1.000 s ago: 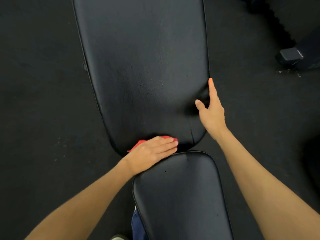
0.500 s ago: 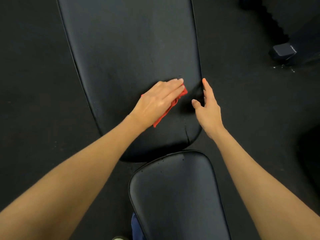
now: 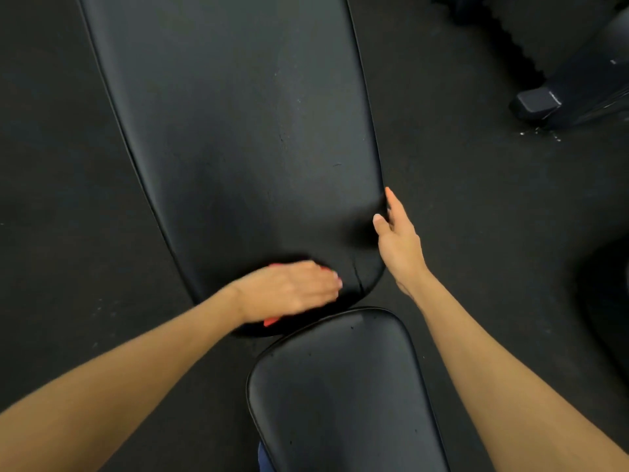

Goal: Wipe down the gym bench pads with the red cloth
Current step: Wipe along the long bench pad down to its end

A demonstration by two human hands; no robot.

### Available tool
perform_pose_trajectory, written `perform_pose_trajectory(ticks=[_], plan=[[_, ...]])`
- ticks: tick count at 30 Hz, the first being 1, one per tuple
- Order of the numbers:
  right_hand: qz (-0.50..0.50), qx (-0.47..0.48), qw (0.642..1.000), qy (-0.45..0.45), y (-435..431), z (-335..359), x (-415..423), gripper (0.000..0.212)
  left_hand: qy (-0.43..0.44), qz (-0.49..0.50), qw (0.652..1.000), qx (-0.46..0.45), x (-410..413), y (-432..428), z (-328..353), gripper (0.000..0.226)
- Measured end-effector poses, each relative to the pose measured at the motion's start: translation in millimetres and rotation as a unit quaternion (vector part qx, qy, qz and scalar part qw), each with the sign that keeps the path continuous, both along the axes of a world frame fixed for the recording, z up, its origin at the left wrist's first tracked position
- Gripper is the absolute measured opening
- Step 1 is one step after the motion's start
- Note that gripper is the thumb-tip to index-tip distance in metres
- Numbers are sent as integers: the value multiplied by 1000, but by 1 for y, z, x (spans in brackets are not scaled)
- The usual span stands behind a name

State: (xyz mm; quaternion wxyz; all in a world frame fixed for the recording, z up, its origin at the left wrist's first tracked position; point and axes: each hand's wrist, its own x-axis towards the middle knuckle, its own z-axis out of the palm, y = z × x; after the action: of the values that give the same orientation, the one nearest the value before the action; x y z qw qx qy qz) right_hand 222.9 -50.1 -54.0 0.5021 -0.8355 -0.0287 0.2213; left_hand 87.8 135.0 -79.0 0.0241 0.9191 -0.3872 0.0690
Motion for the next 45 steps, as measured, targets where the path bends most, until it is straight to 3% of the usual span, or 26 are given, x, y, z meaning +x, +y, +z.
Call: perform_pose_trajectory(ticks=[3, 5, 8, 10, 12, 15, 19, 23, 26, 28, 30, 32, 36, 39, 41, 45], plan=[[12, -7, 1000, -3, 1, 2, -2, 53, -31, 73, 996, -37, 41, 36, 48, 37], [17, -5, 1000, 5, 1, 3, -1, 53, -100, 159, 980, -59, 79, 69, 84, 39], [23, 5, 1000, 15, 0, 3, -1, 53, -183, 319, 925, -97, 134, 108, 127, 42], [21, 8, 1000, 13, 1, 3, -2, 53, -201, 414, 879, -123, 151, 101, 137, 44], [16, 11, 1000, 17, 2, 5, -2, 53, -201, 457, 855, -142, 151, 78, 130, 44], [14, -2, 999, 40, 2, 8, 2, 53, -191, 437, 865, -155, 131, 44, 105, 41], [-16, -70, 997, 15, 4, 16, 14, 45, -176, 343, 919, -86, 100, 3, 59, 44], [-26, -50, 998, 5, 10, 19, 21, 42, -74, 163, 983, 45, 48, -17, 25, 57], [-16, -33, 999, 20, 13, 18, 24, 42, 7, 51, 996, 69, 49, 7, 39, 60], [-15, -24, 999, 36, 12, 17, 25, 42, -7, 77, 996, 32, 71, 32, 64, 55], [-9, -17, 998, 54, 11, 15, 25, 42, -75, 157, 985, -8, 105, 63, 97, 46], [-3, -15, 998, 67, 10, 15, 26, 42, -145, 257, 954, -48, 141, 93, 129, 47], [-12, -3, 996, 85, 11, 11, 26, 42, -171, 406, 883, -162, 183, 92, 153, 45], [-23, 3, 996, 89, 9, 7, 28, 41, -164, 403, 868, -238, 180, 50, 132, 34], [-35, 13, 995, 97, 7, 5, 29, 40, -160, 368, 877, -266, 171, 23, 111, 29], [-95, 46, 986, 132, -3, 3, 31, 36, -167, 305, 914, -208, 147, -14, 67, 33]])
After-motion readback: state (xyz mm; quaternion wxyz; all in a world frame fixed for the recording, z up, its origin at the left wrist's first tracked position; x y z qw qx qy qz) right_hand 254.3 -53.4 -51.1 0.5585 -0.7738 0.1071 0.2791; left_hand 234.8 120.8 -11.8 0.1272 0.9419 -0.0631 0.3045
